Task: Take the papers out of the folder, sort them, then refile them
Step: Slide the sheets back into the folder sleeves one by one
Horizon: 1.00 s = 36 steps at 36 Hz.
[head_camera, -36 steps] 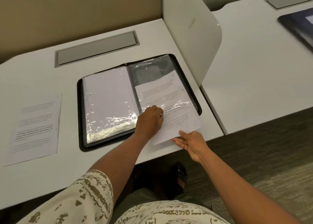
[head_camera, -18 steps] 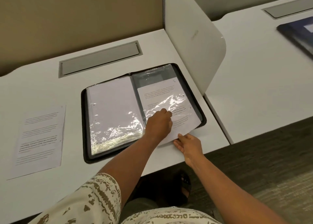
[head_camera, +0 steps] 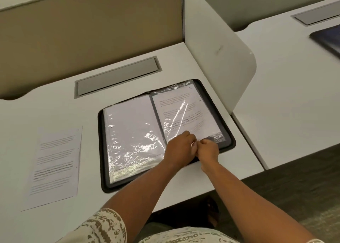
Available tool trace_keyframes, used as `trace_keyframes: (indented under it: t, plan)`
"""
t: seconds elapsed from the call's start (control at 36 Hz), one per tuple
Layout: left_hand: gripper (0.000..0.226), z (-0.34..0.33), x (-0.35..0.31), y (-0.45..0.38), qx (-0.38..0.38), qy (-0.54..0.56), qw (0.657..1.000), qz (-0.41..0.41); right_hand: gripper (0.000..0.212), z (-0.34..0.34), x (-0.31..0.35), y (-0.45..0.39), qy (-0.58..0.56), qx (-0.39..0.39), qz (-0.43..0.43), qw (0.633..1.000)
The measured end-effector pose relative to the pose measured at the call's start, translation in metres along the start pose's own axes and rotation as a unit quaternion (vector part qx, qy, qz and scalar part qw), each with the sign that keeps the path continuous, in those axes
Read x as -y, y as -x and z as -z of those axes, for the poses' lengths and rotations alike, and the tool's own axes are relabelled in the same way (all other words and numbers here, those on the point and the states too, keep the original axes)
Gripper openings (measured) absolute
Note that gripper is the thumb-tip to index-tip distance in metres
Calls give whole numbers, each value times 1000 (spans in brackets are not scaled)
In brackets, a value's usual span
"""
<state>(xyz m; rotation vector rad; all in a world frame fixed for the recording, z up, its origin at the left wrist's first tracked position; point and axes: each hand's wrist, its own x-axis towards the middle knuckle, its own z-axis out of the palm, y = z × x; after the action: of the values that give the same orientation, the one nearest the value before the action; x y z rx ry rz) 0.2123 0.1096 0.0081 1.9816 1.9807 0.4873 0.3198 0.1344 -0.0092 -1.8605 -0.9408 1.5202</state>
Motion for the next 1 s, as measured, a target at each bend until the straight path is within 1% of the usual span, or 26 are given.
trace_keyframes:
  t: [0.08,0.17,0.25,0.36,0.39,0.44,0.5,0.56,0.58,0.61,0.64,0.72,0.78,0.89,1.0]
  plan:
    - [17,3,3,1,6,24,1000,-1,37,-2,7,-5,25,-2,14,1000]
    - [16,6,7,0,16,22,1000,-9,32,-2,11,-12,10,19,12,1000]
    - [13,6,10,1,12,27,1000,-2,20,2,13,-17,-13,60,-6,998]
    - [12,6,10,2,8,32,999,4,20,23,20,-9,0,140,19,990]
    - [11,6,10,3,8,33,999,5,18,31,21,-6,10,147,23,989]
    - [10,6,10,3,7,36,999,12,18,47,17,-4,20,129,29,991]
    - [9,4,10,4,3,42,999,22,22,62,10,-5,6,68,37,997]
    - [9,4,8,6,3,44,999,29,22,74,4,-7,-23,-3,56,998]
    - [10,3,6,6,4,41,999,31,20,78,3,-8,-32,-26,66,997]
    - [11,3,5,6,5,39,999,31,17,81,3,-9,-34,-32,73,996]
    - [12,2,3,7,5,39,999,32,16,82,4,-12,-33,-23,72,997]
    - [13,1,-4,10,5,33,999,35,26,82,10,-20,-42,43,34,998]
    - [15,0,-6,11,5,26,999,35,25,78,13,-25,-50,68,15,996]
    - [22,0,-11,18,-9,1,999,51,19,73,21,-26,-51,56,21,997]
    - [23,1,-10,30,-42,12,995,95,9,65,29,-21,-48,53,47,996]
